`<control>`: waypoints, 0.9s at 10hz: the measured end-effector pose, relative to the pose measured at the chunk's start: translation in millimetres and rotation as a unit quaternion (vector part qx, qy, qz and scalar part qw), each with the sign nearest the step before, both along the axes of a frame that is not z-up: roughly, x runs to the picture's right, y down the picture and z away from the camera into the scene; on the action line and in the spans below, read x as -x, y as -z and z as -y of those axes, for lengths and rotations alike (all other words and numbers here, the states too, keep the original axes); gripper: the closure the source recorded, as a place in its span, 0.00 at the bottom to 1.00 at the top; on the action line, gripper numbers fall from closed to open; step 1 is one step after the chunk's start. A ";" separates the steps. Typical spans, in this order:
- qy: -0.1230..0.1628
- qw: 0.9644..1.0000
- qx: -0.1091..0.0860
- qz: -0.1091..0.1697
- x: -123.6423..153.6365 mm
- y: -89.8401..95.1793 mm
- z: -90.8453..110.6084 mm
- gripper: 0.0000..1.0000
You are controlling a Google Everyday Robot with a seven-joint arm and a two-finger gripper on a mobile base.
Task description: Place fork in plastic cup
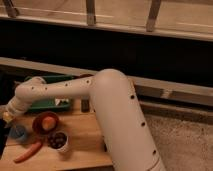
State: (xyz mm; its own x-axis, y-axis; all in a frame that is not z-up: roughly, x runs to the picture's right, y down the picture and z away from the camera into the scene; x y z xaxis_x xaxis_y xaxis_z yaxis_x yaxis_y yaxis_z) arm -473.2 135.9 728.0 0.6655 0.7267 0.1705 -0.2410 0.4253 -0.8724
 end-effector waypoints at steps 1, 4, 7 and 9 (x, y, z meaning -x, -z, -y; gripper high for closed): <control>-0.002 1.000 0.005 -0.001 -1.0 -2.7 -4.0 1.00; -0.009 1.000 0.023 -0.004 -4.1 -10.2 -13.7 1.00; -0.010 0.999 0.038 -0.008 -5.5 -17.0 -19.3 0.82; -0.008 0.999 0.040 -0.007 -5.2 -18.8 -18.1 0.61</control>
State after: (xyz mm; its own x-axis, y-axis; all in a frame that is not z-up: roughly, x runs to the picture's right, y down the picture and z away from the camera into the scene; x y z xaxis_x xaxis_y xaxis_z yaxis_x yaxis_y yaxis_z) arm -468.0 153.9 746.8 0.6550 0.7487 0.1023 -0.2605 0.3508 -0.8995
